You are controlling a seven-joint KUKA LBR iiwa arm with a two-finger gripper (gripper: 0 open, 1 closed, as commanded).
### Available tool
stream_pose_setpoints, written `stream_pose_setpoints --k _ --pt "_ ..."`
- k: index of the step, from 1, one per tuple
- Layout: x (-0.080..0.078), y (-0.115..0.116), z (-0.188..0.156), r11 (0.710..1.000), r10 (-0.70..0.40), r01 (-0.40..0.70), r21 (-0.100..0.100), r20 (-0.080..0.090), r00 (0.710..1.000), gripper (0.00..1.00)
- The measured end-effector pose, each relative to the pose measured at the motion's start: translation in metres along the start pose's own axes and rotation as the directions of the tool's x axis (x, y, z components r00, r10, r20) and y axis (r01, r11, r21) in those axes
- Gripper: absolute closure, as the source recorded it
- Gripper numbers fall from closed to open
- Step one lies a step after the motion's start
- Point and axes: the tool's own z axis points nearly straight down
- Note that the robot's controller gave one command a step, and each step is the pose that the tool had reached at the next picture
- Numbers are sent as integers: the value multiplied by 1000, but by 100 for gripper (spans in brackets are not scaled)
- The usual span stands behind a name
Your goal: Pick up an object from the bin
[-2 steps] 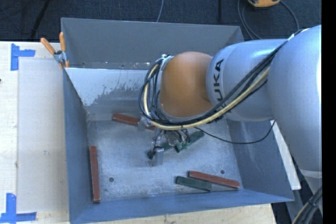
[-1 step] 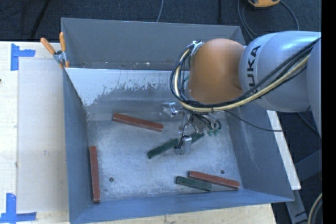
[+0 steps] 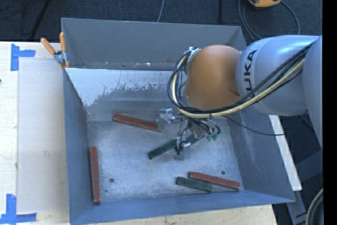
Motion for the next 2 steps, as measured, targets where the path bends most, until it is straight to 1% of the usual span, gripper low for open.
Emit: stream_pose_setpoints --k 1,2 --pt "11 -18 44 995 -99 99 0 7 995 0" --pt "23 -15 42 998 57 -57 0 3 998 100"
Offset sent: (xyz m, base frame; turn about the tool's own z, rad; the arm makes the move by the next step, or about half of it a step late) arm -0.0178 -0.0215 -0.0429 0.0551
